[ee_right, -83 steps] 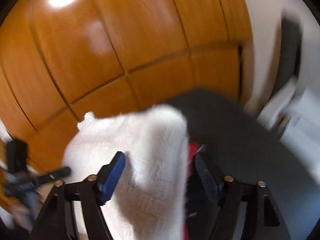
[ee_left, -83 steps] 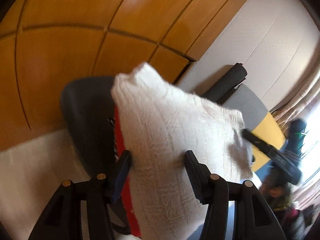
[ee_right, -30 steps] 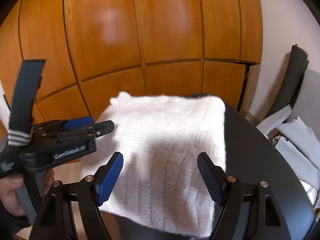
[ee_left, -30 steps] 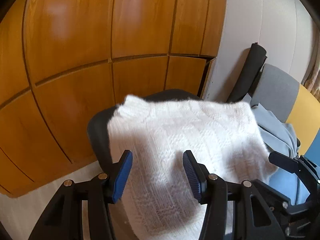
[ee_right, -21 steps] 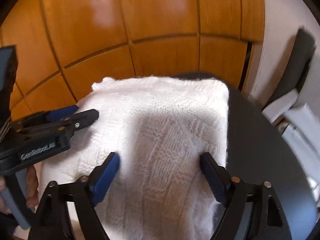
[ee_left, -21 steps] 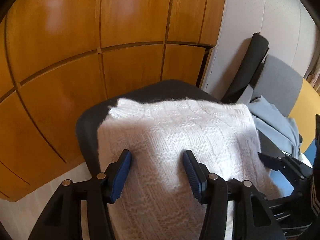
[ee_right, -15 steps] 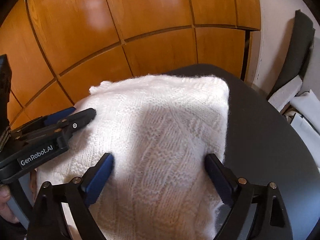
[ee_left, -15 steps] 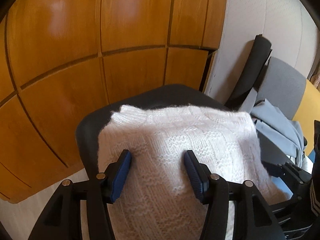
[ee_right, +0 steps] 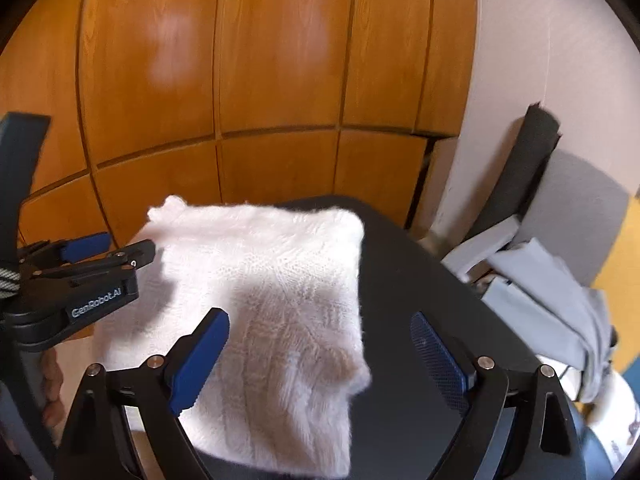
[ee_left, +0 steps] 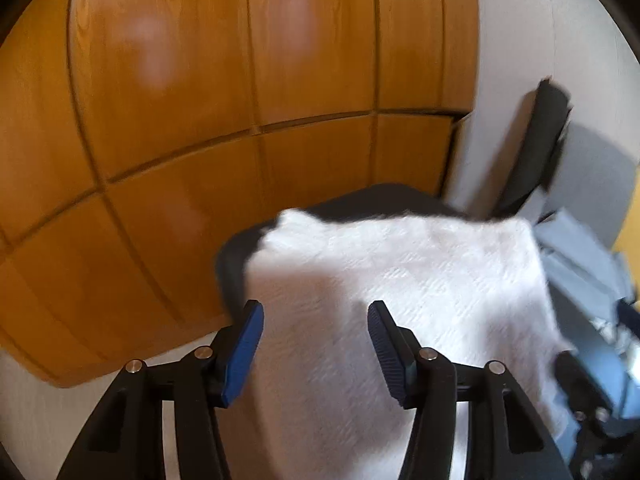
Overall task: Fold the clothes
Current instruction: 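Lower the folded sweater onto the black seat and open both tools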
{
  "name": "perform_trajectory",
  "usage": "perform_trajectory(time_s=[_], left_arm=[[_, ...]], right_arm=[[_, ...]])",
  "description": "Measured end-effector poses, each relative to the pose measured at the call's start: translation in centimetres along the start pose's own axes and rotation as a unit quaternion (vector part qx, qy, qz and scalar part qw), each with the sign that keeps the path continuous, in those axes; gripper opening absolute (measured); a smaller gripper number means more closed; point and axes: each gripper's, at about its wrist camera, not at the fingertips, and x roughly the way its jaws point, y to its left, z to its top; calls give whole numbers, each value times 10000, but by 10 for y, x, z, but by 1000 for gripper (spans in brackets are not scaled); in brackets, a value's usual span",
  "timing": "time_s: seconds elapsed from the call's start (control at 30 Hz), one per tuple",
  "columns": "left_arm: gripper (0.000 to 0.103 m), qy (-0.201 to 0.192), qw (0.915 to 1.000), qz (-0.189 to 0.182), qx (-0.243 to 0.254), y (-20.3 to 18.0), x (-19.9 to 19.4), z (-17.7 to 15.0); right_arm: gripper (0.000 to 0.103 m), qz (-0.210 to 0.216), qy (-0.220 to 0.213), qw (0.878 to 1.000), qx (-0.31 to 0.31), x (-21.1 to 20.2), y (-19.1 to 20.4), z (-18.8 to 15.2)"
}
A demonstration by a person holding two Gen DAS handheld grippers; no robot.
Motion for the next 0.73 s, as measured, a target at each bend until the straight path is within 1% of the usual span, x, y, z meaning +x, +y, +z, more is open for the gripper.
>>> perform_trajectory(time_s=[0.03, 0.17, 0.2, 0.3, 0.53, 0.6, 0.63, 0.73], left_arm=[[54, -40, 10000, 75, -1, 0, -4, -3], [54, -206, 9995, 119, -195, 9, -21, -21], [54, -209, 9994, 136, -252, 12, -24, -23], [54, -374, 9985, 178, -344, 17, -44, -34], [54, -463, 9984, -85, -300, 18, -72, -39], [53, -538, 9980, -124, -307, 18, -78, -40], [51, -583, 9977, -132, -326, 18, -80, -40], [50, -725, 9969, -140, -283, 17, -83, -40]], right_arm=[[94, -32, -46, 10000, 14, -7, 3, -2], [94, -69, -166, 9998, 62, -26, 15, -14], [94, -46, -165, 9998, 85, -28, 17, -17], [94, 82, -121, 9998, 160, -33, 19, -26], [94, 185, -51, 9998, 111, -37, 28, -36], [94, 195, -24, 9997, 114, -37, 29, -37], [95, 195, -7, 9997, 113, -36, 29, -38], [95, 212, 33, 9997, 127, -35, 29, -39]])
